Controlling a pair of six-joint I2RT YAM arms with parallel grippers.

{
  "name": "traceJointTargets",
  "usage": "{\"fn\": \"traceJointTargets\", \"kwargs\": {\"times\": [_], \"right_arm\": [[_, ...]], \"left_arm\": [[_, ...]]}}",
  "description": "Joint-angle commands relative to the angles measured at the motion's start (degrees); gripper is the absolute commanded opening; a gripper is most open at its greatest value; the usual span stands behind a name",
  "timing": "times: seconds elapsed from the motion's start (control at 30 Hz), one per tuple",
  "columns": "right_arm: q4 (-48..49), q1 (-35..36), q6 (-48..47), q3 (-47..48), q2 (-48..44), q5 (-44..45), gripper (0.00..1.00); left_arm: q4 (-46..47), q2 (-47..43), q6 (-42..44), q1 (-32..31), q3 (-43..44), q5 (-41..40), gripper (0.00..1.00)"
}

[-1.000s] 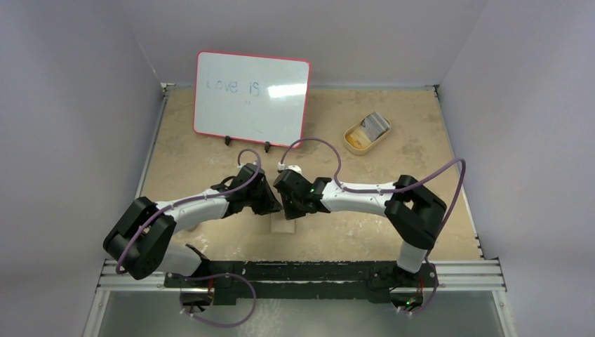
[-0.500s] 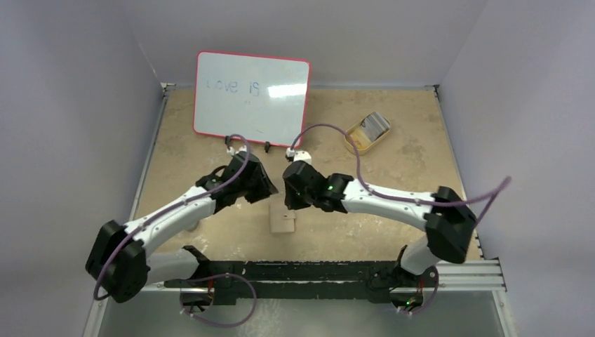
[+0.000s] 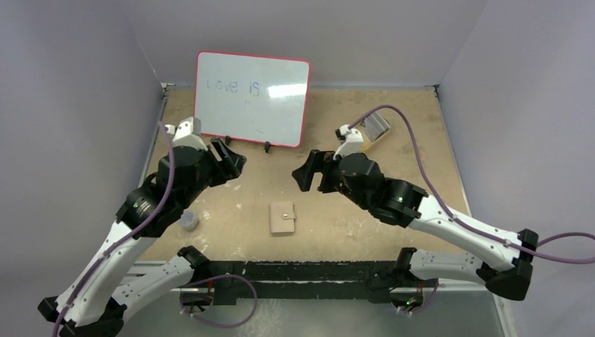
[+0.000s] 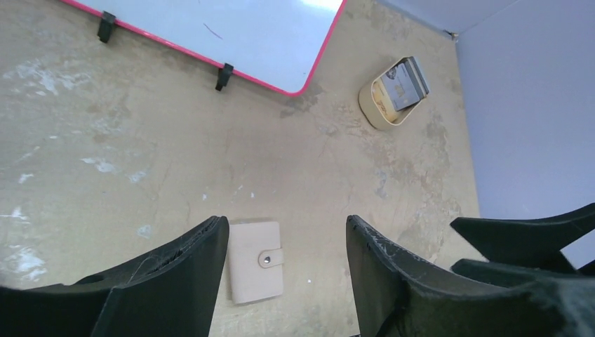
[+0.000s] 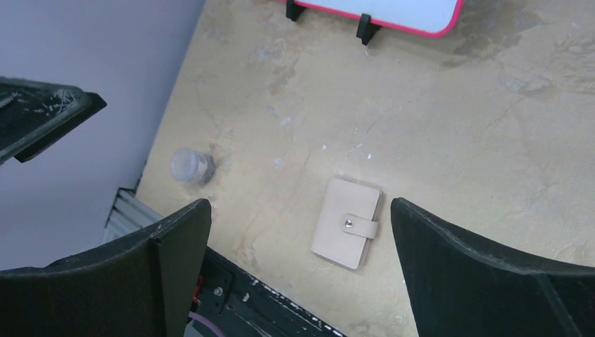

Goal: Put the credit cards into the card holder
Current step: Reset both arms

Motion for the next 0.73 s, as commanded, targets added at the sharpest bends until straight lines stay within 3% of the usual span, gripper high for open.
{"fn": "traceJointTargets", "kwargs": {"times": [0.0, 0.23, 0.7], "right_arm": [[1.7, 0.2, -0.1, -0.7, -6.7, 3.2, 0.99], [3.8, 0.2, 2.8, -4.4, -11.8, 0.4, 0.99], [5.4, 0.2, 2.1, -6.1, -12.0, 0.9, 0.99]], "left_arm": [[-6.1, -5.0, 6.0, -0.2, 3.2, -2.2, 0.62], [-6.0, -10.9, 0.5, -0.2, 0.1, 1.7, 0.65], [-6.6, -14.0, 0.6, -0.2, -2.1, -4.2, 0.69]]}}
